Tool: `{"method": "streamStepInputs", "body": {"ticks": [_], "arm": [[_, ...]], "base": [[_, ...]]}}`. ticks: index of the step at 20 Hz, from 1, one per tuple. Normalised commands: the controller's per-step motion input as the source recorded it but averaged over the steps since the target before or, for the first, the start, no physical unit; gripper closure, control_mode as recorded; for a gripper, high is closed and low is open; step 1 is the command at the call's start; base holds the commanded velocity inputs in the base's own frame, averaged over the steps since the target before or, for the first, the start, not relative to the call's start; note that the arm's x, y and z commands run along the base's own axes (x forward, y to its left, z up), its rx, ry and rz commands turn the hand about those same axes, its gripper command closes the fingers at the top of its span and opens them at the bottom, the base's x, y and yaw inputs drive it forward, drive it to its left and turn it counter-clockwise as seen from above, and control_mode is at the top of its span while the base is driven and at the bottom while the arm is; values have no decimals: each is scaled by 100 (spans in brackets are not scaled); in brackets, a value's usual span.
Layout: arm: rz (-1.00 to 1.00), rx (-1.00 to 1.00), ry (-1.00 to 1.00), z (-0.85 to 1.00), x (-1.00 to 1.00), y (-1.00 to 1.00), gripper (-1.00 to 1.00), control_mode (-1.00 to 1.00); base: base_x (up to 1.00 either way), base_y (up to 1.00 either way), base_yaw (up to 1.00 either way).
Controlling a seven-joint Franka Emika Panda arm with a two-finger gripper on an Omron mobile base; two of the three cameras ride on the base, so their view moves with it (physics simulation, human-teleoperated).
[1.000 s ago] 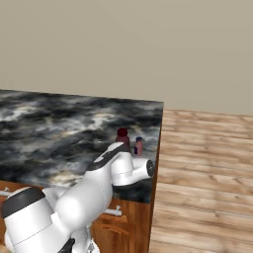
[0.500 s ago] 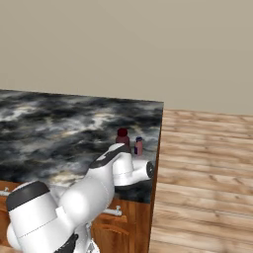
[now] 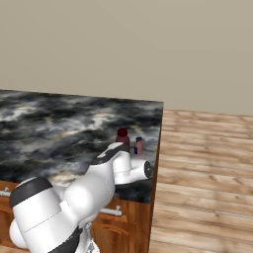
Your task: Pick the juice, can, juice from the counter and place them in the open cabinet.
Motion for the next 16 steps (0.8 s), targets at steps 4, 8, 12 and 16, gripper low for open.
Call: {"method": "streamStepInputs", "body": {"ticks": [4,8,12,16], "arm": [[0,3,0,-5,11,11,-100,-100],[0,2,0,-4,9,9,-100,-100],[0,2,0,-7,0,11,-100,-100],[0,2,0,-9,-4,15,-100,-100]], "base": [[0,0,0],[0,0,0],[0,0,0],[0,0,0]]}}
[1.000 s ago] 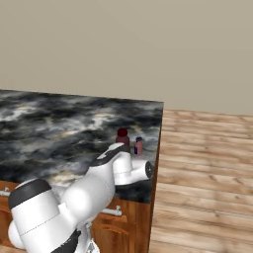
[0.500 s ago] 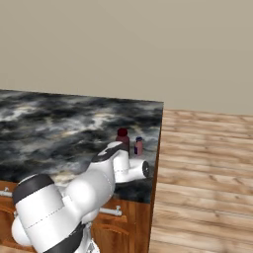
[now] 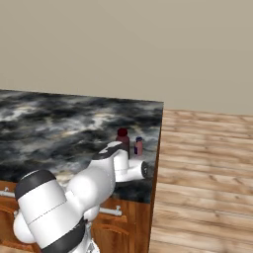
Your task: Pick the juice, can, juice from the counter and place them in the open cabinet.
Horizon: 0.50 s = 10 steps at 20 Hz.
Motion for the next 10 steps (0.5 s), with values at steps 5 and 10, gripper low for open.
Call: {"method": "streamStepInputs", "body": {"ticks": [5,10], "arm": [[1,1,0,-11,-5,21,-100,-100],[3,0,0,-2,-15,16,100,-100]], "base": [[0,0,0],[0,0,0]]}}
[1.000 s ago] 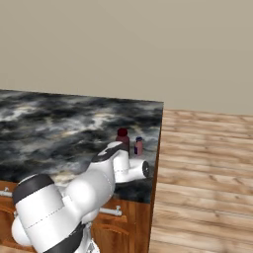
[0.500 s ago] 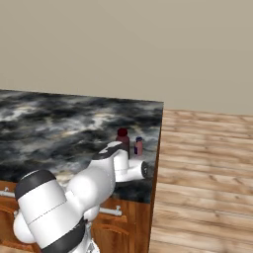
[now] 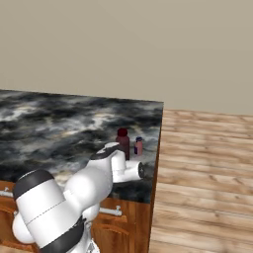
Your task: Pick the juice, can, juice from the counter and place them in the open cabinet.
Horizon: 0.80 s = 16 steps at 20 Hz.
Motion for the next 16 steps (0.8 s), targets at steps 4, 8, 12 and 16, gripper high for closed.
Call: {"method": "streamStepInputs", "body": {"ticks": [4,8,12,16], "arm": [[4,0,0,3,-26,1,100,-100],[8,0,0,26,-31,-3,100,-100],[10,0,1,49,-33,-1,100,-100],[10,0,2,59,-32,0,100,-100]], "base": [[0,0,0],[0,0,0],[0,0,0],[0,0,0]]}}
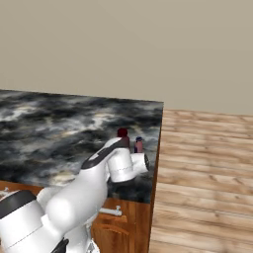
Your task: Pick the juice, can, juice from the counter and place them in the open cabinet.
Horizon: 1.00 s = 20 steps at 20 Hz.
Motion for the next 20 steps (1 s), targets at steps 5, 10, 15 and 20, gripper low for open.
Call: {"method": "streamStepInputs", "body": {"ticks": [5,10,15,20], "arm": [[1,0,3,58,-34,0,100,-100],[0,5,5,53,-36,0,100,-100],[-7,2,1,48,-39,2,100,-100],[-7,1,0,47,-39,2,100,-100]], "base": [[0,0,0],[0,0,0],[0,0,0],[0,0,0]]}}
